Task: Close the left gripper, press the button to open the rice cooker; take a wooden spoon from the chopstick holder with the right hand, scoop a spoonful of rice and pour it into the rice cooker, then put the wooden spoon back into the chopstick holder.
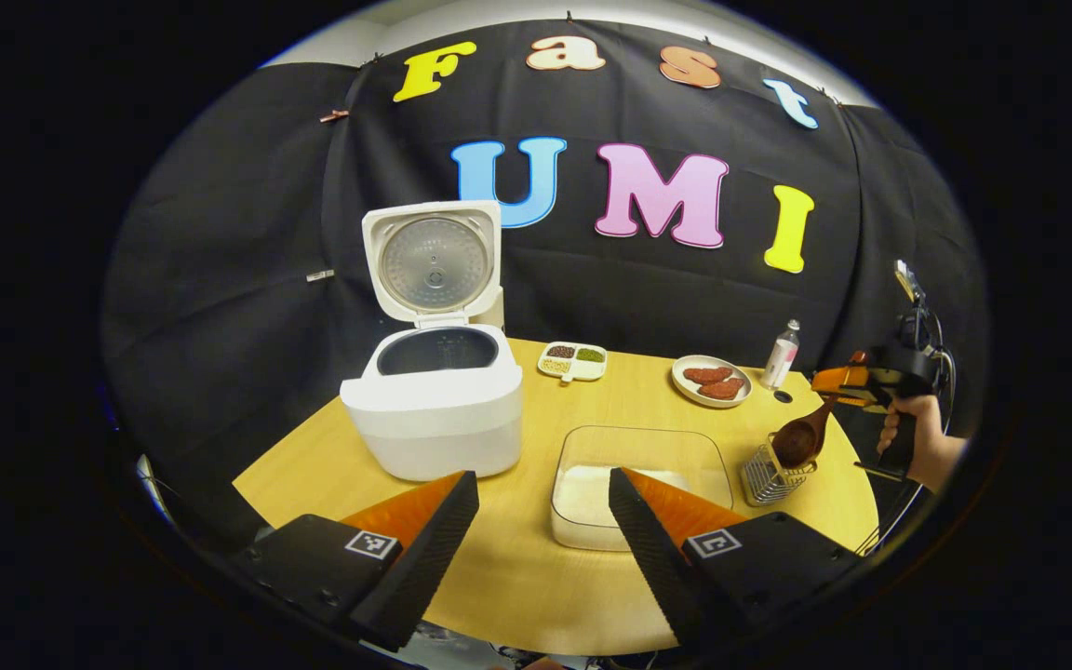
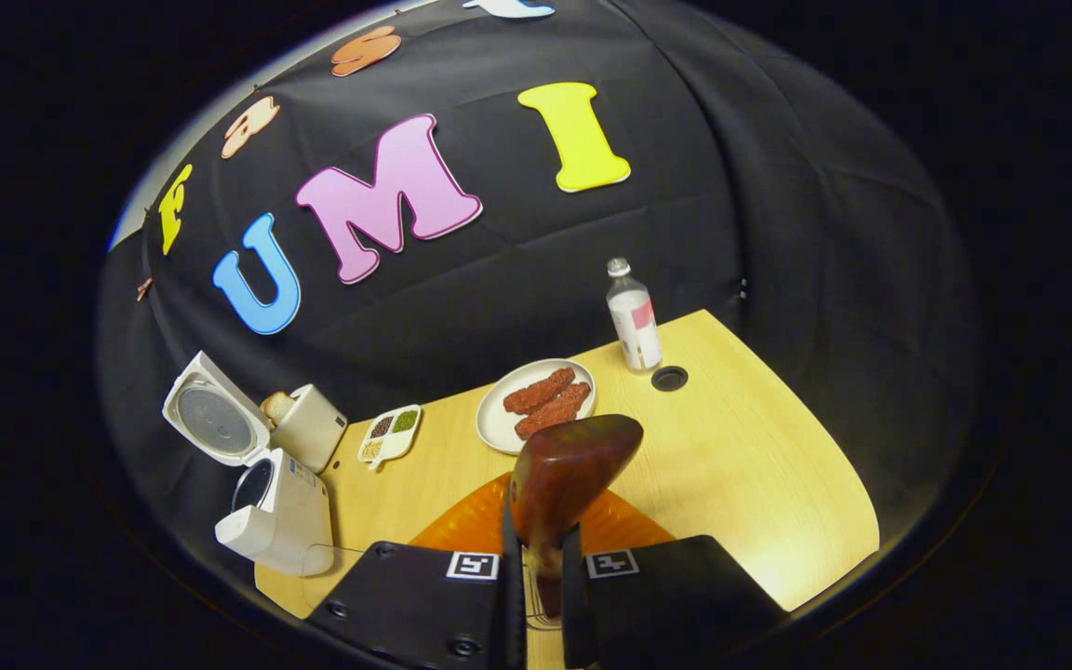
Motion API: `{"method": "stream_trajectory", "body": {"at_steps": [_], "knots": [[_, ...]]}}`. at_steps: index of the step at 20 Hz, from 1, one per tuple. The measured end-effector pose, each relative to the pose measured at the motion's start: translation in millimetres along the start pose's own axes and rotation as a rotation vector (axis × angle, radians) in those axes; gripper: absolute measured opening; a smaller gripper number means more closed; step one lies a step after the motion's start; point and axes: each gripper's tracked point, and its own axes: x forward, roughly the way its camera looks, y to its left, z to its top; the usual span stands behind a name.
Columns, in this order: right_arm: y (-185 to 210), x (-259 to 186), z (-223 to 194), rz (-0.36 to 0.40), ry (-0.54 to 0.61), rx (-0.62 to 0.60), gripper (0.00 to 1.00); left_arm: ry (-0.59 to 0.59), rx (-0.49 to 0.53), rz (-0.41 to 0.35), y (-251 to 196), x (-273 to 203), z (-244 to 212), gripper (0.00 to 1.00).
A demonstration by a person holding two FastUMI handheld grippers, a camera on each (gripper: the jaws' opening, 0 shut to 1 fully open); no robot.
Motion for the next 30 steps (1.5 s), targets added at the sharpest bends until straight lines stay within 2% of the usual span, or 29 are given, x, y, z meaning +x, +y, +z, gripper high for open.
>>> {"method": "stream_trajectory", "body": {"at_steps": [1, 5, 9, 13, 16, 18, 20, 25, 26, 27, 30], "knots": [[8.5, -6.2, 6.2, 0.002, -0.011, 0.004, 0.19, -0.008, 0.000, -0.002, 7.0, 0.7, 1.3, 0.97], [52.3, -31.7, 19.3, 0.030, -0.048, 0.032, 0.19, -0.013, -0.014, -0.021, 36.0, 0.2, -4.5, 0.98], [107.5, -48.7, 15.2, 0.083, -0.074, 0.013, 0.19, -0.023, 0.029, -0.069, 55.7, -1.2, -7.3, 0.97], [147.7, -46.4, -16.1, 0.112, -0.057, -0.037, 0.19, -0.005, 0.002, -0.092, 78.4, 3.1, -15.7, 0.97], [168.6, -39.5, -50.5, 0.119, -0.040, -0.060, 0.19, -0.003, 0.027, -0.106, 92.3, 4.2, -16.0, 0.97], [176.8, -31.2, -75.2, 0.122, -0.032, -0.079, 0.19, 0.001, 0.034, -0.123, 103.5, 8.5, -17.9, 0.97], [174.7, -17.0, -100.0, 0.092, -0.020, -0.132, 0.19, 0.018, 0.030, -0.133, 115.0, 14.7, -23.7, 0.97], [173.3, 5.7, -144.5, 0.049, -0.018, -0.224, 0.19, 0.058, 0.078, -0.124, 137.3, 28.6, -44.4, 0.97], [173.5, 8.2, -153.1, 0.043, -0.010, -0.225, 0.14, 0.066, 0.078, -0.128, 139.7, 29.4, -48.0, 0.97], [173.8, 10.9, -164.8, 0.039, 0.003, -0.223, 0.19, 0.070, 0.074, -0.134, 140.9, 30.0, -48.9, 0.97], [184.5, 6.3, -172.0, 0.036, -0.023, -0.242, 0.19, 0.090, 0.066, -0.146, 142.2, 35.0, -56.7, 0.97]]}}
